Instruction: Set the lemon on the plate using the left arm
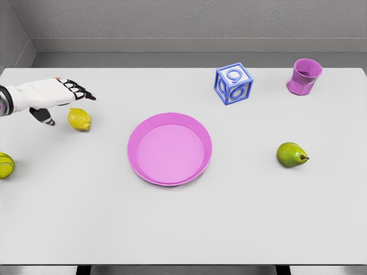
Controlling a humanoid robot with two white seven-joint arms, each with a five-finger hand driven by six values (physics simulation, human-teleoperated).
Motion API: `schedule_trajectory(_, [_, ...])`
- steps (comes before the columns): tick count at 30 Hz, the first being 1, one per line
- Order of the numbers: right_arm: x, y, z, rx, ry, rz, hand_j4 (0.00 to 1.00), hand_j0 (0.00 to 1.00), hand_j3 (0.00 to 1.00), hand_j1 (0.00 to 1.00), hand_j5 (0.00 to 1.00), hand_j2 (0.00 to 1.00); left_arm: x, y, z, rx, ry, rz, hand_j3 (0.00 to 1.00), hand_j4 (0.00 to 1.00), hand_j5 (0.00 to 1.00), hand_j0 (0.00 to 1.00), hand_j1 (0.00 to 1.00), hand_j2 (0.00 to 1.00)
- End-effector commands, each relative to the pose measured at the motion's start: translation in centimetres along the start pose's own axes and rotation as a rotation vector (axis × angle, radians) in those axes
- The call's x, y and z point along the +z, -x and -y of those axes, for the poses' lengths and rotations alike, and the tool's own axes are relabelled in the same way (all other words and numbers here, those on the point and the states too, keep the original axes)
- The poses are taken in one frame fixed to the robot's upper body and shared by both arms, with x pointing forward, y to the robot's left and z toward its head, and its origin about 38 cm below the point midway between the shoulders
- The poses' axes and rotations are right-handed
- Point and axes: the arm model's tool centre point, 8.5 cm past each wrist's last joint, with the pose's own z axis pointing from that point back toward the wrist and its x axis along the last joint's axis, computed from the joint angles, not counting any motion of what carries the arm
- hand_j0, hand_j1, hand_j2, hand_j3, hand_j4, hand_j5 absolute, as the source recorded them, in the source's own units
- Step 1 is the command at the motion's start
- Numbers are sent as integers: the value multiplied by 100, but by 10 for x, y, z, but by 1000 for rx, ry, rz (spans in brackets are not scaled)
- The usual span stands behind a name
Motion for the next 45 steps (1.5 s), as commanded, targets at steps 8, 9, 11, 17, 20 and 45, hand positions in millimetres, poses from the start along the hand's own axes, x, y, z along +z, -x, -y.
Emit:
schedule_trajectory(8, [0,0,0,0,-1,0,100,100,100,100,100,100,-23,3,22,110,34,13,100,100,100,100,100,100])
schedule_trajectory(9, [0,0,0,-1,0,-1,100,100,100,100,100,100,-25,2,23,113,34,16,100,100,100,100,100,100])
schedule_trajectory(11, [0,0,0,0,-1,0,100,100,100,100,100,100,-26,3,24,120,36,15,100,100,100,100,100,100])
schedule_trajectory(17, [0,0,0,0,0,0,100,100,100,100,100,100,-30,7,30,167,37,11,100,100,100,100,100,100])
schedule_trajectory(20, [0,0,0,0,0,0,100,100,100,100,100,100,-33,6,31,176,37,15,100,100,100,100,100,100])
schedule_trajectory(45, [0,0,0,-1,0,-1,100,100,100,100,100,100,-38,15,27,112,91,-40,100,100,100,100,100,100])
